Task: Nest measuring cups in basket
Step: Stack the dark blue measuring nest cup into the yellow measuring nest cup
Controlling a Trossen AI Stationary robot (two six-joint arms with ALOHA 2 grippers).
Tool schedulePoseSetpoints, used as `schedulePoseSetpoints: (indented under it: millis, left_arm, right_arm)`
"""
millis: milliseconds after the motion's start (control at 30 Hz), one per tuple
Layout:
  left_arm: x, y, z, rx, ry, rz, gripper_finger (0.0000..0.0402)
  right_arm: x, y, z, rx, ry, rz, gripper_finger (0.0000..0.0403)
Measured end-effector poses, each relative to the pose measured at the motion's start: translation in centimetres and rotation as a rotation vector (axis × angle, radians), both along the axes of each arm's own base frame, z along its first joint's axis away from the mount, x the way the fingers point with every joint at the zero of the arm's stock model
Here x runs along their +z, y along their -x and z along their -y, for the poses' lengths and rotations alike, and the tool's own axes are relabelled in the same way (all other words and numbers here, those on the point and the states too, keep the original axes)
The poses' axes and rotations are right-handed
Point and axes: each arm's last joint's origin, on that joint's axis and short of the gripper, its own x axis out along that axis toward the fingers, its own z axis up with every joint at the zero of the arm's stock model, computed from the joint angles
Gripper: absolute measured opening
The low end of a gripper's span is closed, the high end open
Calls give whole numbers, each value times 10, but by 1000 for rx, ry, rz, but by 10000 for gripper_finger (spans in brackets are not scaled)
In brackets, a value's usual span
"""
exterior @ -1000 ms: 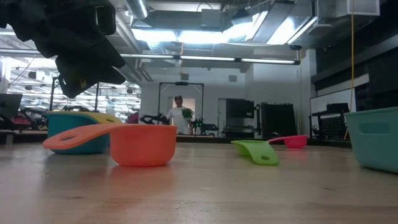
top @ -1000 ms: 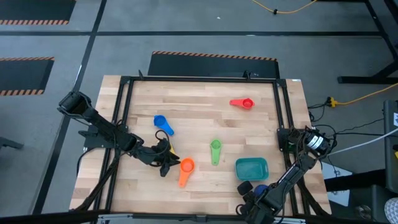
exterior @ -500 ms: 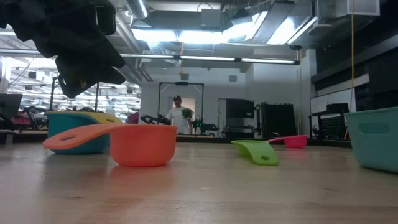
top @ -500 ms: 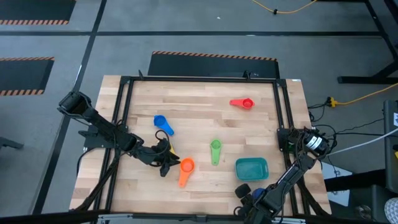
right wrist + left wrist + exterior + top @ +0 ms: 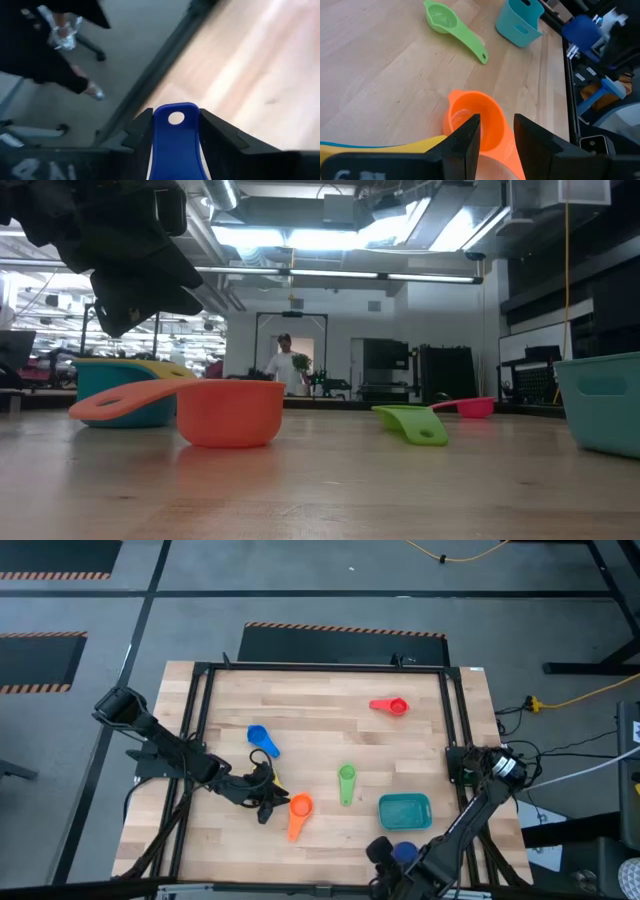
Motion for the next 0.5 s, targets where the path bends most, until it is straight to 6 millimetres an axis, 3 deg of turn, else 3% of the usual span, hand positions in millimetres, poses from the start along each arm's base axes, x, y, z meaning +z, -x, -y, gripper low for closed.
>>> schedulePoseSetpoints:
  millis: [267,500]
  left_arm:
    - [3,-2,0,4,17,29,111]
    - [5,-2,0,4,14,51,111]
  right_arm:
    - [43,-28,14,-32,127,237,146]
    - [62,-58,23,-72,231,528,146]
